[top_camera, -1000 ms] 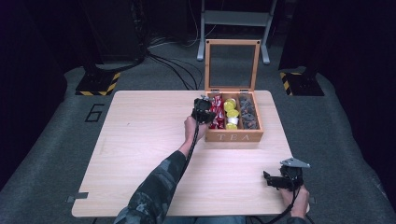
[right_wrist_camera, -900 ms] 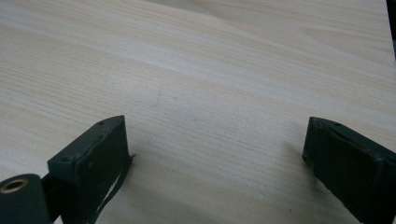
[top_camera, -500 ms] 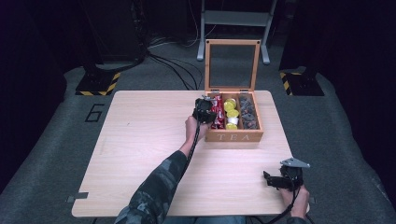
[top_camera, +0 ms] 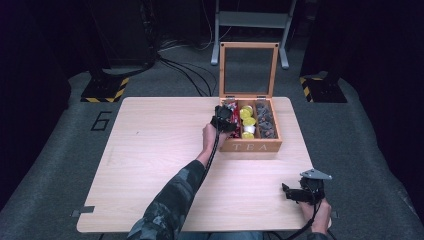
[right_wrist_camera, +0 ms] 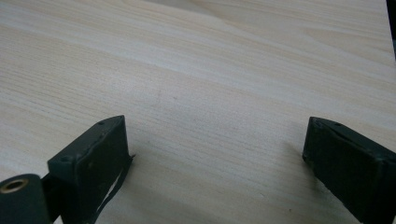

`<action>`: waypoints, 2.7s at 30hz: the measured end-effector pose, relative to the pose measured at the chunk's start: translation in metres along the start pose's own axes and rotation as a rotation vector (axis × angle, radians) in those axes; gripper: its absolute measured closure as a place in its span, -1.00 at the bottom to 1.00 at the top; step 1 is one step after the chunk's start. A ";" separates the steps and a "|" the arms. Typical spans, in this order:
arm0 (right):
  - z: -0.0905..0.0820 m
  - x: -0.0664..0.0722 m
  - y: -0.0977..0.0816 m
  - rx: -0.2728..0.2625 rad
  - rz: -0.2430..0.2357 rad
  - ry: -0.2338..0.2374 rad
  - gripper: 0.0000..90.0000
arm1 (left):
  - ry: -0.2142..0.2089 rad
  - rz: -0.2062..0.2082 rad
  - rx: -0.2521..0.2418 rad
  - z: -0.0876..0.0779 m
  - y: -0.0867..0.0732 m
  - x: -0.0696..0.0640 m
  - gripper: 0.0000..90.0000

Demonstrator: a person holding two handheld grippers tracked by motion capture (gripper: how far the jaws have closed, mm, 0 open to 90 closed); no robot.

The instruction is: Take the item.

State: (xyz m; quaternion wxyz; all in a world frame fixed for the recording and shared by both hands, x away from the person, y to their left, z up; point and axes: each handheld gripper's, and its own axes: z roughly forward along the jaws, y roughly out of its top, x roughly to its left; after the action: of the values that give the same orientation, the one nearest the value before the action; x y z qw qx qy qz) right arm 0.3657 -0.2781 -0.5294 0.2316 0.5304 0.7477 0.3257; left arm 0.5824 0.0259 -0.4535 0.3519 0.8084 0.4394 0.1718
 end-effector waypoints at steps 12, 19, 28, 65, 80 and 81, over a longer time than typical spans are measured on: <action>0.000 0.000 0.000 0.002 0.004 0.000 -0.86 | -0.027 -0.042 -0.040 -0.013 0.000 0.006 0.87; 0.000 0.000 0.000 0.002 0.004 -0.001 -0.86 | -0.047 -0.048 -0.087 -0.030 0.003 0.008 0.87; 0.000 0.000 0.000 0.003 -0.001 -0.001 -0.86 | -0.065 -0.055 -0.135 -0.052 0.004 0.010 0.87; 0.000 0.000 0.000 0.001 0.010 -0.009 -0.85 | -0.031 -0.063 -0.248 -0.125 -0.035 0.068 0.87; 0.000 0.000 0.000 0.001 0.012 -0.011 -0.85 | 0.020 -0.117 -0.241 -0.128 -0.059 0.099 0.87; 0.000 0.000 0.000 0.001 0.011 -0.011 -0.85 | 0.020 -0.124 -0.239 -0.128 -0.060 0.100 0.87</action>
State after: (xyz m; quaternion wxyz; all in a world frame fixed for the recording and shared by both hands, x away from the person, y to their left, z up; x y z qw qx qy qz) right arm 0.3655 -0.2784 -0.5294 0.2337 0.5364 0.7437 0.3235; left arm 0.5271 0.1845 -0.4116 0.4513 0.7301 0.4686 0.2091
